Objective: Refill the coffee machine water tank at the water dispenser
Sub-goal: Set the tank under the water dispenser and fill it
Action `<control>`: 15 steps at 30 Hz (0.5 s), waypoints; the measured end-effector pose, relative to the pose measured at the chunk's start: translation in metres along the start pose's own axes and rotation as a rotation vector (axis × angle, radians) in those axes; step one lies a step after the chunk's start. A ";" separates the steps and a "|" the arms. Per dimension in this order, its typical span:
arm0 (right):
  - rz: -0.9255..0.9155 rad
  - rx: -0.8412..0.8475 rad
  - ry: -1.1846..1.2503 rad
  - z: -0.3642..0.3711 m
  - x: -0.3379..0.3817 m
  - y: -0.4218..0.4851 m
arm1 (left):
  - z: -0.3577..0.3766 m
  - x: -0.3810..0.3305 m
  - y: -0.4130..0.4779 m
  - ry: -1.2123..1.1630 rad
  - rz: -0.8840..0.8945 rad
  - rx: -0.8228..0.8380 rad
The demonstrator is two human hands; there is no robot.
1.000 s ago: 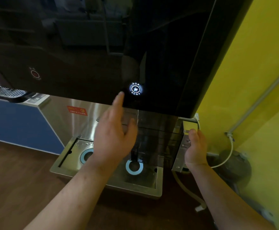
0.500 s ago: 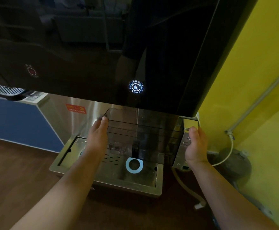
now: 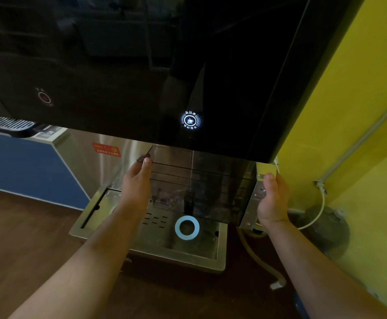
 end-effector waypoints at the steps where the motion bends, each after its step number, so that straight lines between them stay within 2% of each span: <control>1: -0.002 -0.004 0.000 0.000 0.001 0.000 | 0.000 0.000 0.000 -0.001 0.001 0.000; 15: -0.013 -0.019 0.005 -0.004 -0.003 0.002 | 0.003 -0.001 -0.002 0.004 0.007 -0.004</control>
Point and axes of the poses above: each hand's wrist, its own y-axis towards the middle knuckle, its own z-axis out of the palm, x = y × z, the point moved 7 cm from there along y, towards the middle knuckle, and after that the axes turned 6 degrees about -z, right-handed, at the moved point
